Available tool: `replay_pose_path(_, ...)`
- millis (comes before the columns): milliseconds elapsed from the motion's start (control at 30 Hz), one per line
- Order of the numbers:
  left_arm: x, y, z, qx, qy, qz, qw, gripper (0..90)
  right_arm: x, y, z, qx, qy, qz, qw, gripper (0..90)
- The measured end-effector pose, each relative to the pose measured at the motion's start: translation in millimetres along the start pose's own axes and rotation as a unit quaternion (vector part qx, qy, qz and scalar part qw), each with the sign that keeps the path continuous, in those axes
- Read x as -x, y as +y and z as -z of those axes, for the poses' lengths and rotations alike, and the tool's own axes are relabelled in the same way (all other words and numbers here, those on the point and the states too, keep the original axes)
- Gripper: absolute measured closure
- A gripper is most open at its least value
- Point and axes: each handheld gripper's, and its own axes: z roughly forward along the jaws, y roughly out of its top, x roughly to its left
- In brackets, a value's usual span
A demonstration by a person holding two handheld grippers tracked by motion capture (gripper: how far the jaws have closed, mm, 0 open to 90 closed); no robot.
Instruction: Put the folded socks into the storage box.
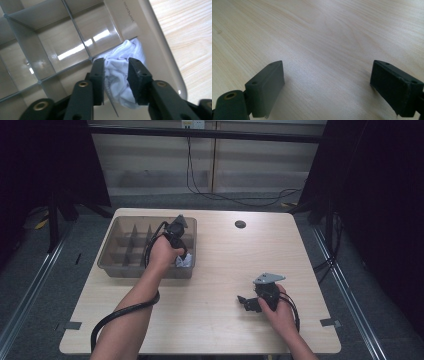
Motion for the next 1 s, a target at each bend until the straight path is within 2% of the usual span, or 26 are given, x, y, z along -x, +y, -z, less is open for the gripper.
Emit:
replay_pose_path(333,-1.7,-5.3,15.3,0.025,-0.009,0.013,0.9996,45.1,-0.1,0.0,0.0,0.000,0.000,-0.001,1.0000,11.6)
replay_pose_path(433,-0.9,-5.8,21.0,0.031,-0.010,0.006,0.9994,41.5,0.0,0.0,0.0,0.000,0.000,0.000,1.0000,11.6)
replay_pose_path(500,1.1,-6.6,23.9,0.038,-0.013,0.009,0.9992,39.5,-0.1,0.0,0.1,-0.001,0.000,-0.001,1.0000,11.6)
replay_pose_path(667,6.8,-8.7,28.8,0.041,-0.020,0.001,0.9990,37.6,0.0,0.0,0.1,0.000,0.000,0.000,1.0000,11.6)
replay_pose_path(700,7.2,-8.7,29.9,0.039,-0.021,-0.005,0.9990,37.4,0.0,0.0,0.1,0.000,0.000,0.000,1.0000,11.6)
replay_pose_path(733,9.2,-8.9,30.3,0.043,-0.021,0.001,0.9989,37.1,-0.1,0.0,0.2,0.000,0.000,0.000,1.0000,11.6)
replay_pose_path(800,10.2,-8.6,32.0,0.042,-0.023,-0.008,0.9988,36.3,-0.1,-0.1,0.2,0.000,0.000,0.000,1.0000,11.6)
replay_pose_path(1000,18.3,-9.7,35.9,0.045,-0.036,-0.011,0.9983,35.1,-0.1,-0.1,0.3,0.000,0.000,0.000,1.0000,11.6)
